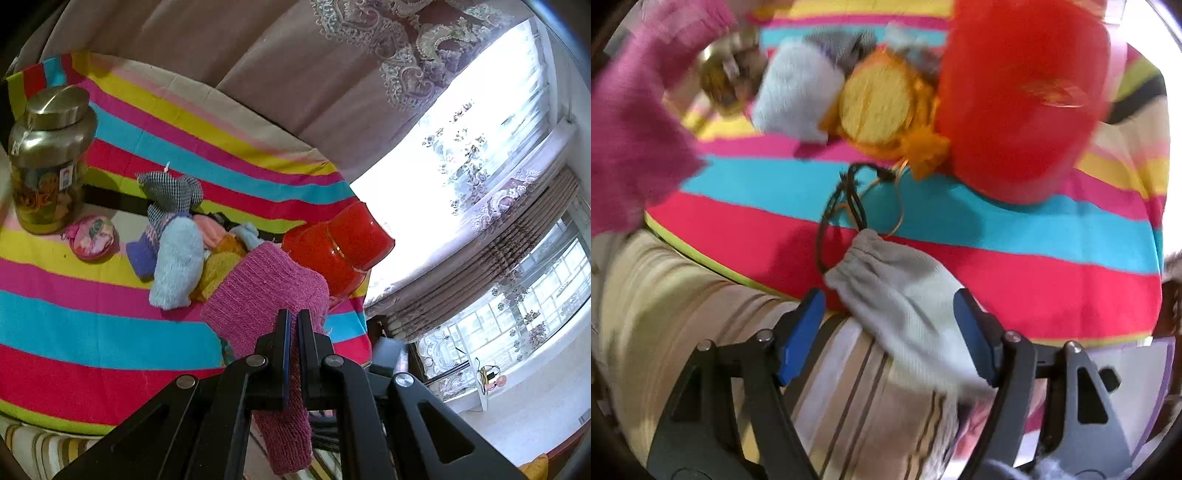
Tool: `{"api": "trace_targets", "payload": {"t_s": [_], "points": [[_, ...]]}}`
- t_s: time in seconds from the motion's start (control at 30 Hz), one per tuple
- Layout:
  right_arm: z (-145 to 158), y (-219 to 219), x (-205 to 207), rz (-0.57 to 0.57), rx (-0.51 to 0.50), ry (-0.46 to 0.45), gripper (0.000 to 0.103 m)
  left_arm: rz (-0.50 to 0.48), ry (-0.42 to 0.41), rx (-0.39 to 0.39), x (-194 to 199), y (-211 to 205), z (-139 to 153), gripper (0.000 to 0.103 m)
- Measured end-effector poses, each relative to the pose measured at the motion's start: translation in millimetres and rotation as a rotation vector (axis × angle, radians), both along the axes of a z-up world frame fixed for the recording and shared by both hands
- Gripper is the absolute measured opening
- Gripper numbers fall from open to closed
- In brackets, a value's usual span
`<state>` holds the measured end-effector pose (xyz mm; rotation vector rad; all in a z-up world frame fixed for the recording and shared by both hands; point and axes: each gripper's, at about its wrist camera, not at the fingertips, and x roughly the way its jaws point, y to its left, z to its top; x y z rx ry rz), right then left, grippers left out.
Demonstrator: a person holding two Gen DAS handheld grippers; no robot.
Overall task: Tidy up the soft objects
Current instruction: 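Lift and carry the pink glove and grey pouch over the white box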
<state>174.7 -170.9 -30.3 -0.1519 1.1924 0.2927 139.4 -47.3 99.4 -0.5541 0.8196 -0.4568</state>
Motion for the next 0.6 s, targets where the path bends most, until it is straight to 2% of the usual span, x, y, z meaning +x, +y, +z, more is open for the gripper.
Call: {"api": "trace_targets", "payload": {"t_s": [0.1,0.17,0.2,0.23,0.27,0.43,0.6], "points": [[-17.7,4.0,12.1,0.015,-0.061,0.030,0.075,-0.003,0.013,0.006,-2.8,-0.7,-5.2,0.004],[-17.9,3.7,10.7,0.017,-0.065,0.008,0.056,-0.004,0.021,0.007,-3.3,-1.6,-7.5,0.004],[-16.6,3.5,9.1,0.020,-0.067,0.001,0.039,-0.005,0.025,0.009,-3.5,-2.0,-9.0,0.004],[-14.6,1.5,6.5,0.016,-0.059,-0.002,0.027,-0.007,0.028,0.009,-3.5,-2.6,-10.1,0.004],[-13.3,-1.9,4.5,0.010,-0.046,-0.004,0.023,-0.010,0.032,0.009,-3.1,-4.0,-11.2,0.004],[10.5,-45.9,-20.1,-0.086,0.061,-0.066,0.018,-0.047,0.034,0.009,-4.3,-19.4,-11.1,0.004],[46.6,-99.9,-49.8,-0.201,0.120,-0.145,0.018,-0.117,0.030,0.008,-8.2,-52.2,-6.8,0.004]]}}
